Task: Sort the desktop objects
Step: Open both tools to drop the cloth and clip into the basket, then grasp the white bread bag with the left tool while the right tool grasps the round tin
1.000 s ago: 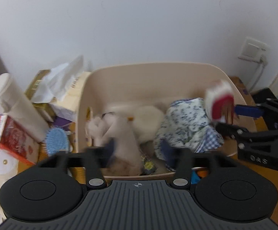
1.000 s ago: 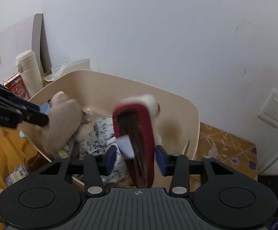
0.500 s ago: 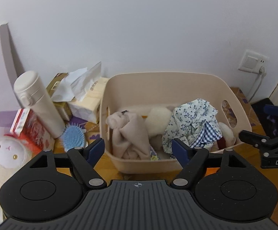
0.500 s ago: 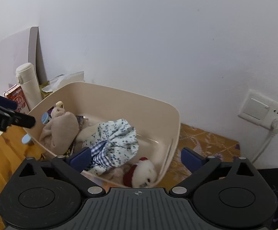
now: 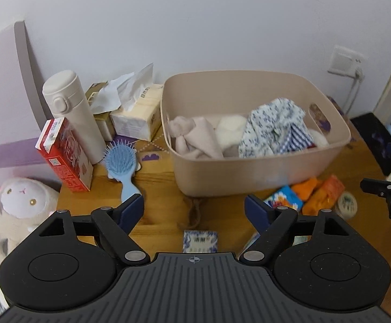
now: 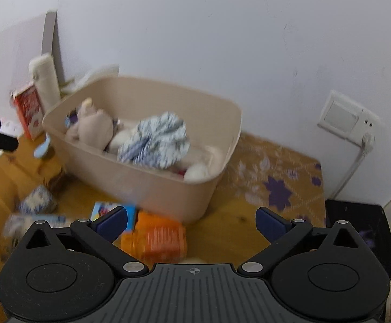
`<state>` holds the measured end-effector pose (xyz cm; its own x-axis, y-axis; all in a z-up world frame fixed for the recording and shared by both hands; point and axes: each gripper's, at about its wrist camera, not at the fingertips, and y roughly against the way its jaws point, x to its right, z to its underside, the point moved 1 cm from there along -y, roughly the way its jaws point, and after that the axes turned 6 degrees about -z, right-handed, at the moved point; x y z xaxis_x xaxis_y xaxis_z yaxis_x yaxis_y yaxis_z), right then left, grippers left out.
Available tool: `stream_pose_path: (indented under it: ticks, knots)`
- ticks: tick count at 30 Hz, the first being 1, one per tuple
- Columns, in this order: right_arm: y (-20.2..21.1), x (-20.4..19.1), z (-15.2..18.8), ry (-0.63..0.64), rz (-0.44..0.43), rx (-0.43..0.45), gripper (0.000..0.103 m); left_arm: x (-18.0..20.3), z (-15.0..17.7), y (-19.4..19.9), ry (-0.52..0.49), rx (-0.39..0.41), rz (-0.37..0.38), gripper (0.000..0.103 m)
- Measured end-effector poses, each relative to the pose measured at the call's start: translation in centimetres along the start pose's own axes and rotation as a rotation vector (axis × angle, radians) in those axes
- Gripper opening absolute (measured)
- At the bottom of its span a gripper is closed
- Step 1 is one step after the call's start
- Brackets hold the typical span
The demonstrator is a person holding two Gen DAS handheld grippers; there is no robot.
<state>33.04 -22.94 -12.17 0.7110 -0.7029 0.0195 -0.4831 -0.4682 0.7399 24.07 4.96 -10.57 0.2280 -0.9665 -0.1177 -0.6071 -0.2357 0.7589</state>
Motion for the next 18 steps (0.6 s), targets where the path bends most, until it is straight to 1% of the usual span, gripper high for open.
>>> stream_pose_path:
  ticks: [4, 12, 15, 18]
  knots:
    - [0.3, -1.1, 2.4, 0.043, 0.013, -0.052, 0.103, 0.9, 1.9, 0.3, -0.053, -0.009, 0.001, 0.083]
    - [-0.2, -1.8, 5.9, 0.066, 0.009, -0.149, 0.103, 2.9, 4.8, -0.3, -0.149, -0.082, 0.041, 0.083]
    - [-0.2, -1.3, 7.0, 0.047, 0.012, -0.166, 0.103, 3.6, 5.5, -1.0, -0.188, -0.118, 0.046, 0.083]
    - [-0.3, -0.4, 7.8, -0.007, 0.006, -0.172, 0.103, 3.8, 6.0, -2.0, -0.2, -0.151, 0.041, 0.083]
